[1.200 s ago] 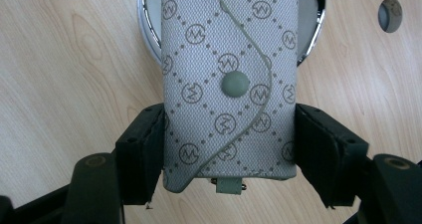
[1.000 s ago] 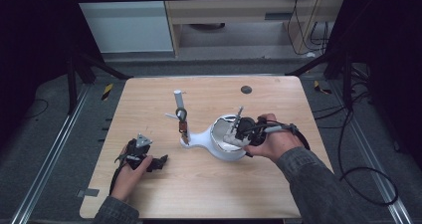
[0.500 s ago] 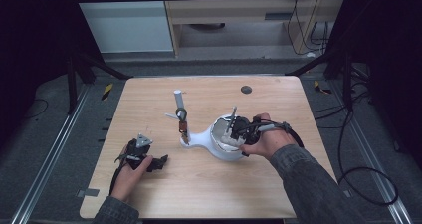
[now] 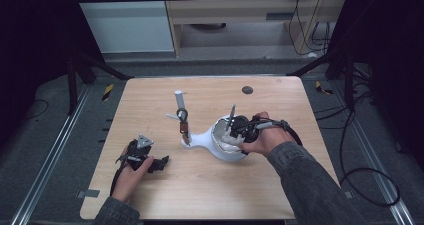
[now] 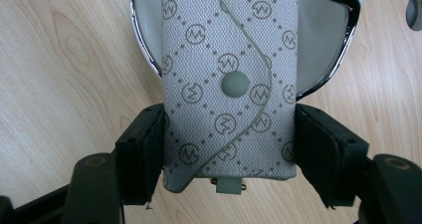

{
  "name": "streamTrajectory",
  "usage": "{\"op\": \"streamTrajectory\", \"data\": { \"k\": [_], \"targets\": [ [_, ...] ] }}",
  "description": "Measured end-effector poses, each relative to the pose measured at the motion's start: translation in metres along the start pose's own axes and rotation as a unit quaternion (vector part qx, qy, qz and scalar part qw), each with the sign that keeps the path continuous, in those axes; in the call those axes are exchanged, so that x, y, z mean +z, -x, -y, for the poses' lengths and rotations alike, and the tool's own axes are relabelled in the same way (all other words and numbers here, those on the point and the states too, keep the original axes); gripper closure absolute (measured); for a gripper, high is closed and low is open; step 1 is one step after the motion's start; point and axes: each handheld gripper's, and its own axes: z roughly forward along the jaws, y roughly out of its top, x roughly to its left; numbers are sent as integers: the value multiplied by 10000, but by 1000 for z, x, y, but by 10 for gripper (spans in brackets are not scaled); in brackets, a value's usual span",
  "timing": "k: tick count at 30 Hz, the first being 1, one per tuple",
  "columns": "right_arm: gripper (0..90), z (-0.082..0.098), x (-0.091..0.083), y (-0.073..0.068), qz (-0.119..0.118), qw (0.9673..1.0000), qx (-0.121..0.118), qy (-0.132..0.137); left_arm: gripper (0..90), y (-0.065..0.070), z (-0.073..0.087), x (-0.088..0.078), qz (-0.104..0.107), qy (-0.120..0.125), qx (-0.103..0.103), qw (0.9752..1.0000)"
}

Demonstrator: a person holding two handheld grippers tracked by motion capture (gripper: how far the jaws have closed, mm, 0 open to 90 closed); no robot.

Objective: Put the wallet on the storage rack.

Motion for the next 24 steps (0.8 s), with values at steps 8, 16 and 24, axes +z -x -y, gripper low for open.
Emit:
{"op": "streamTrajectory", "data": {
  "k": [8,16,24],
  "targets": [
    [320,-4,2,1,-11,10000,16,-14,0,0,0,0,0,-5,2,10000],
    [320,-6,3,1,0,10000,-14,-65,0,0,0,0,7,1,4,10000],
    [320,-10,6,-1,-3,10000,-13,-80,0,0,0,0,7,4,12,10000]
  ]
}}
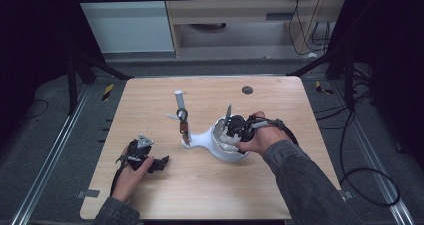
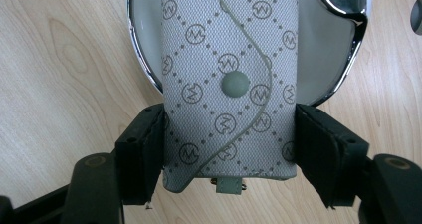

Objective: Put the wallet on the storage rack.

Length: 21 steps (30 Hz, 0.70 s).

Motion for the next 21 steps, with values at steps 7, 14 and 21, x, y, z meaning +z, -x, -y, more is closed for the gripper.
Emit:
{"op": "streamTrajectory", "data": {
  "k": [7,14,21],
  "targets": [
    [319,-3,6,1,8,10000,14,-10,0,0,0,0,2,1,1,10000],
    [319,-7,9,3,-21,10000,49,4,0,0,0,0,7,-1,9,10000],
    [318,-12,15,4,-70,10000,63,-23,0,1,0,0,4,-9,15,10000]
  ]
}}
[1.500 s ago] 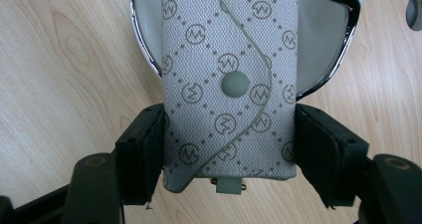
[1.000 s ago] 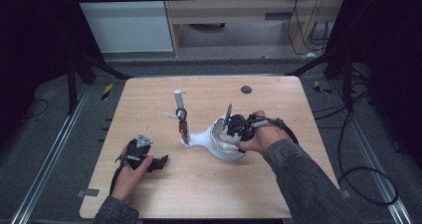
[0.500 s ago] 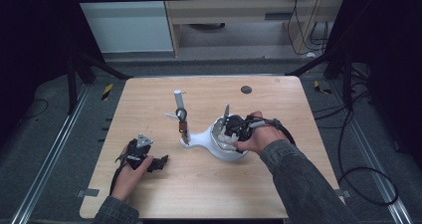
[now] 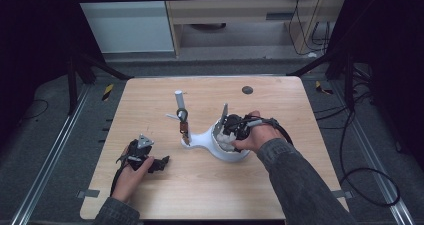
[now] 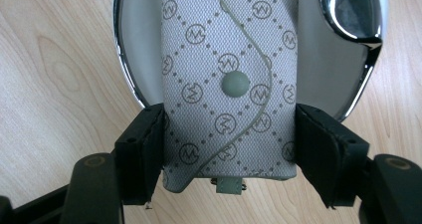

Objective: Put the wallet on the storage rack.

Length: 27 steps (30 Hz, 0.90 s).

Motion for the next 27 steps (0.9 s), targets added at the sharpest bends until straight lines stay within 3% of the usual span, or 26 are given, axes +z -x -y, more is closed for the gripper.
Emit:
{"op": "streamTrajectory", "data": {
  "k": [18,21,23,27],
  "targets": [
    [315,-4,5,1,-60,10000,39,63,0,0,0,0,13,9,5,10000],
    [296,-4,6,1,-116,9998,133,133,0,0,0,0,14,9,8,10000],
    [234,-4,5,2,-76,9995,216,227,0,1,0,0,15,8,9,10000],
    [231,-1,-4,2,-95,9984,314,460,0,1,0,0,16,7,11,10000]
  ]
}}
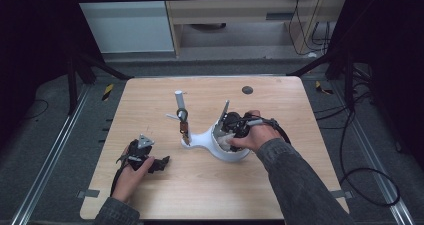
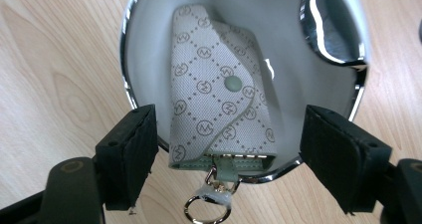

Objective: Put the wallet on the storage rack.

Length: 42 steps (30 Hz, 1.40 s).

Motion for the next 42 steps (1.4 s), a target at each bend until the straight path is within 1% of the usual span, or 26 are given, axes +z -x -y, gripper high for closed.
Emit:
{"op": "streamTrajectory", "data": {
  "k": [1,2,4,6,10,14,16,18,19,21,24,25,26,27,28,30,31,34,36,37,38,40,42],
  "targets": [
    [232,1,-3,-1,-12,10000,54,41,0,0,0,0,0,-1,0,10000],
    [225,3,-7,-2,6,9999,43,122,0,0,0,0,0,-1,-1,10000],
    [222,3,-9,-2,20,9999,29,145,0,0,0,0,3,0,2,10000],
    [218,6,-13,-3,35,9997,46,230,0,0,0,0,1,7,-1,10000],
    [189,10,-20,-3,51,9994,98,339,0,0,0,0,0,7,1,10000],
    [146,16,-27,-1,78,9985,163,517,0,0,0,0,-3,9,-1,10000],
    [138,17,-28,-1,94,9984,168,527,0,0,0,0,-3,10,-1,10000],
    [116,21,-29,0,69,9978,261,612,0,0,0,0,-3,10,-2,10000],
    [105,24,-30,0,104,9972,308,677,0,0,0,0,-3,11,-3,10000],
    [90,29,-30,2,100,9962,388,772,0,0,0,0,0,14,-2,10000],
    [85,33,-31,3,90,9957,403,835,0,0,0,1,1,14,-4,10000],
    [79,35,-32,3,80,9951,439,888,0,0,0,1,-1,13,-3,10000],
    [71,40,-35,4,102,9933,515,1032,0,0,0,1,0,15,-4,10000],
    [71,40,-35,4,102,9933,515,1032,0,0,0,1,0,15,-4,10000],
    [66,42,-36,5,108,9926,544,1084,0,0,0,1,0,15,-14,10000],
    [62,48,-38,7,44,9906,647,1207,0,0,0,1,1,16,-16,10000],
    [57,54,-38,9,76,9896,709,1250,0,0,0,1,2,7,-6,10000],
    [55,63,-37,11,129,9879,807,1322,0,0,0,0,1,-7,8,10000],
    [55,69,-37,12,154,9860,858,1422,0,0,0,0,-1,-13,8,10000],
    [55,69,-37,12,154,9860,858,1422,0,0,0,0,-1,-13,8,10000],
    [61,75,-38,13,165,9837,942,1523,0,1,0,0,-3,-14,7,10000],
    [63,76,-38,14,186,9830,964,1548,0,1,0,0,-3,-14,7,10000],
    [72,82,-39,15,283,9810,1007,1632,0,1,0,0,-3,-14,7,10000]
  ]
}}
